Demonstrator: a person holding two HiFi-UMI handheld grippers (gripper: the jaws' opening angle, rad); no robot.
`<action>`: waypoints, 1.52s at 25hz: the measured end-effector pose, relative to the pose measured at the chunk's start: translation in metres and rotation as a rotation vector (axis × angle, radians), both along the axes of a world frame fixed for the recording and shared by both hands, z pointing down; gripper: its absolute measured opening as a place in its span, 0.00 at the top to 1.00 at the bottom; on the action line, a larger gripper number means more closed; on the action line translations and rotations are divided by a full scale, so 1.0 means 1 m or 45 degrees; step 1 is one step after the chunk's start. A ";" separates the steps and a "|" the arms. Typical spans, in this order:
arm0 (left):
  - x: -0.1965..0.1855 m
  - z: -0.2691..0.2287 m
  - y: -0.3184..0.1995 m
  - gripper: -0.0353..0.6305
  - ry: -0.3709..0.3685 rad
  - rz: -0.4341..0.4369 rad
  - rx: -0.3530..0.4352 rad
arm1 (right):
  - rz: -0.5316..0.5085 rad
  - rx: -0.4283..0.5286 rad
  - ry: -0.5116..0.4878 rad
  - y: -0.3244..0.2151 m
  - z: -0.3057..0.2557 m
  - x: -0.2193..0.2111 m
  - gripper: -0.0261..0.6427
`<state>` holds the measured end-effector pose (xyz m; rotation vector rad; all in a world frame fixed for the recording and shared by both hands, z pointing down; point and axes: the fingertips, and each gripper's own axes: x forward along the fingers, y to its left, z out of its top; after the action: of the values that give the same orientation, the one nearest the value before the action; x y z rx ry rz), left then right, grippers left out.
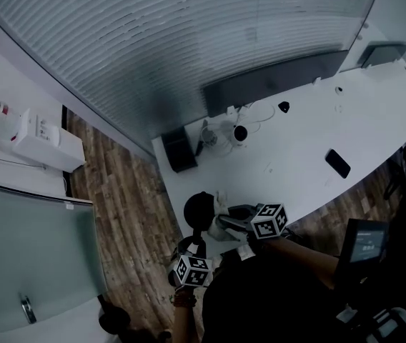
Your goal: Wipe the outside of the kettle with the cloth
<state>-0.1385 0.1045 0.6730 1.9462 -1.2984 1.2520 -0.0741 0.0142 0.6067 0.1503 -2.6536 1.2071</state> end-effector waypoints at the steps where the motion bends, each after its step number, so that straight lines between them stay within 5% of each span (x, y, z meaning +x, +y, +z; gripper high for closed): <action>1: 0.000 0.001 0.001 0.76 0.000 -0.003 -0.002 | 0.003 0.016 0.025 -0.003 0.003 -0.005 0.88; 11: 0.007 0.004 -0.005 0.76 -0.032 -0.040 -0.063 | 0.141 -0.130 0.087 -0.034 0.049 0.010 0.88; 18: 0.006 0.007 -0.006 0.76 -0.055 -0.045 -0.097 | 0.266 -0.319 0.273 -0.046 0.141 0.017 0.88; 22: 0.007 0.006 -0.005 0.76 -0.058 -0.026 -0.107 | 0.230 -0.345 0.429 -0.034 0.182 0.019 0.88; 26: 0.007 0.006 -0.003 0.76 -0.054 0.041 -0.105 | 0.184 -0.439 0.258 -0.037 0.160 0.024 0.88; 32: -0.008 0.005 -0.005 0.76 -0.083 0.051 -0.093 | 0.163 -0.226 -0.218 -0.064 0.018 0.050 0.88; 35: -0.009 0.005 -0.006 0.76 -0.086 0.022 -0.083 | -0.073 -0.171 -0.262 -0.046 -0.022 0.024 0.88; 38: -0.007 0.006 -0.007 0.76 -0.107 0.008 -0.087 | -0.232 -0.082 -0.177 -0.032 -0.016 -0.008 0.88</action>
<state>-0.1454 0.0975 0.6786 1.8704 -1.2736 1.3762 -0.0819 -0.0182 0.5906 -0.1890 -2.6701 1.2830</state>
